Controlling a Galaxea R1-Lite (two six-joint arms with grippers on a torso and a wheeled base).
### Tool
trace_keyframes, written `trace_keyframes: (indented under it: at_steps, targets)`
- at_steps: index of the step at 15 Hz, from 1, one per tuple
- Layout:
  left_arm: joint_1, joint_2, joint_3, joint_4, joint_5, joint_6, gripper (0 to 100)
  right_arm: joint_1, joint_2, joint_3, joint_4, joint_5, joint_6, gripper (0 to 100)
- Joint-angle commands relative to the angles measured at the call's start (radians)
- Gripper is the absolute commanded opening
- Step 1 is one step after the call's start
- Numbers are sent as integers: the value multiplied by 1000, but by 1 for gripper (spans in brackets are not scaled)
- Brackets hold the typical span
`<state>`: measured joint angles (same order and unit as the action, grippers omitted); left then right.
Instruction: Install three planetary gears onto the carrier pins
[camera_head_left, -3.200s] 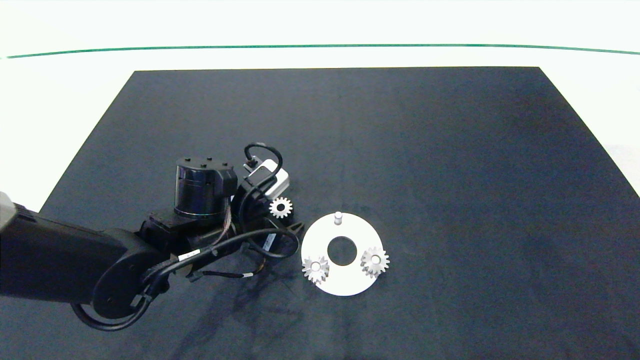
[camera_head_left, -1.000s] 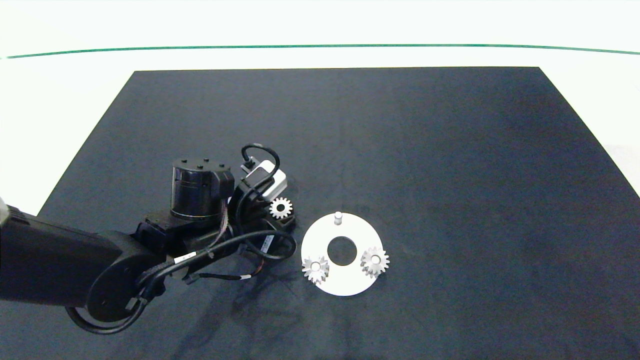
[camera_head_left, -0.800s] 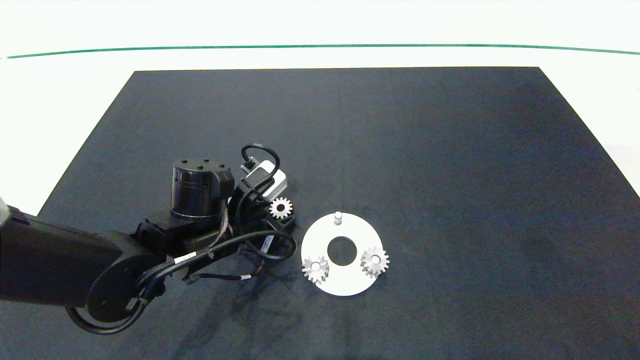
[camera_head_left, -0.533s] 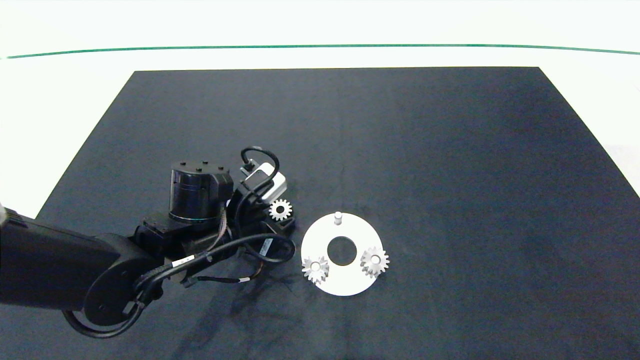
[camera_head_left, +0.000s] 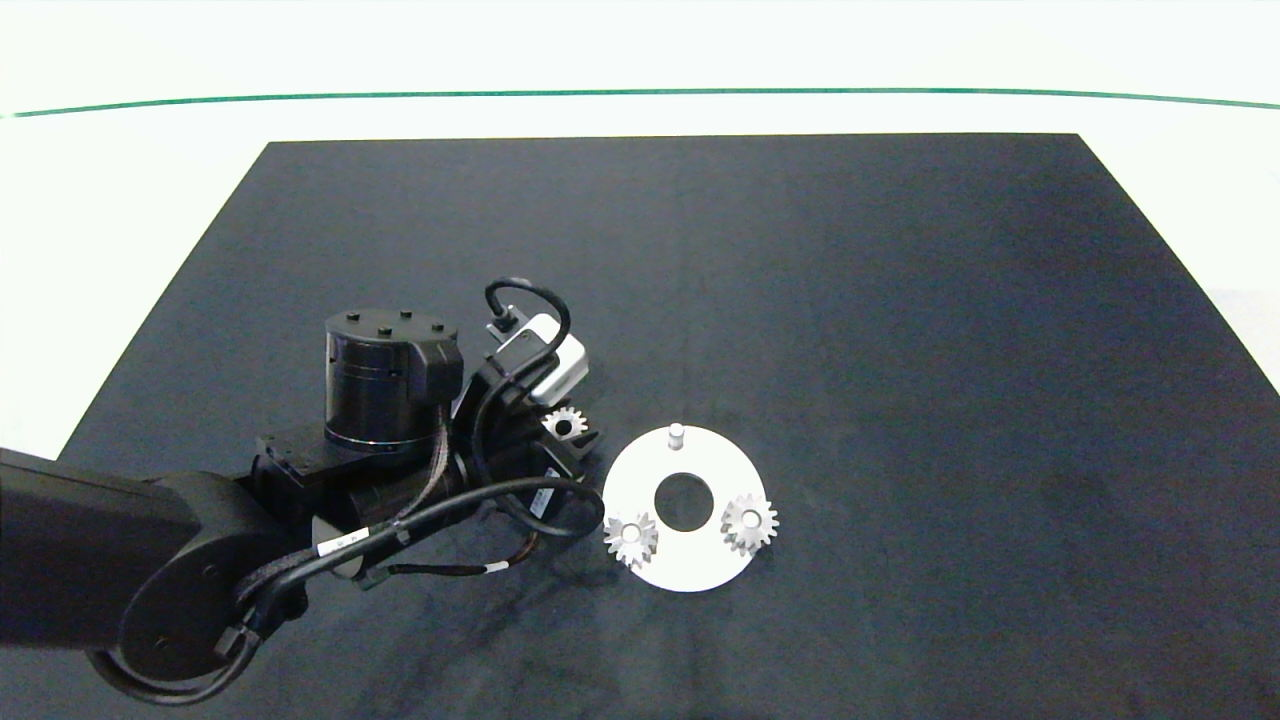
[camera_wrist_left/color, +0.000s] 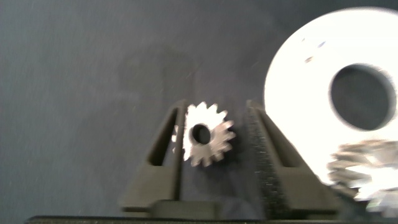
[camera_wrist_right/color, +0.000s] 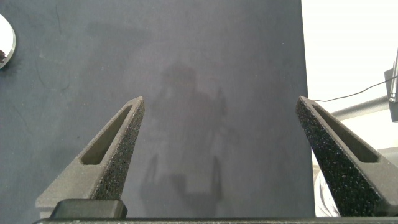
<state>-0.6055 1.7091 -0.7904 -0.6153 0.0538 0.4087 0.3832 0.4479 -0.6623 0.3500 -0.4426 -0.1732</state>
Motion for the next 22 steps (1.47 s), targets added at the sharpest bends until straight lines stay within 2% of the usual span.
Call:
trace_keyframes:
  at_steps: [1, 3, 5, 6, 7, 18, 22]
  targets:
    - [-17, -16, -3, 16, 3, 1, 4, -1, -1, 0, 1, -2, -2, 100]
    - [-17, -22, -18, 19, 3, 1, 4, -3, 0, 0, 1, -2, -2, 100]
    - [-13, -28, -36, 45, 26, 1, 4, -3, 3, 0, 1, -2, -2, 100]
    - [-13, -40, -38, 60, 26, -1, 4, -3, 2, 0, 1, -2, -2, 100]
    - [-11, -46, -39, 74, 26, -4, 100, -3, 3, 0, 1, -2, -2, 100]
    - [-3, -25, -1, 72, 21, -16, 100, -3, -1, 0, 1, -2, -2, 100]
    - [44, 1, -4, 51, 12, -16, 97, -1, -3, 1, 3, -2, -2, 100]
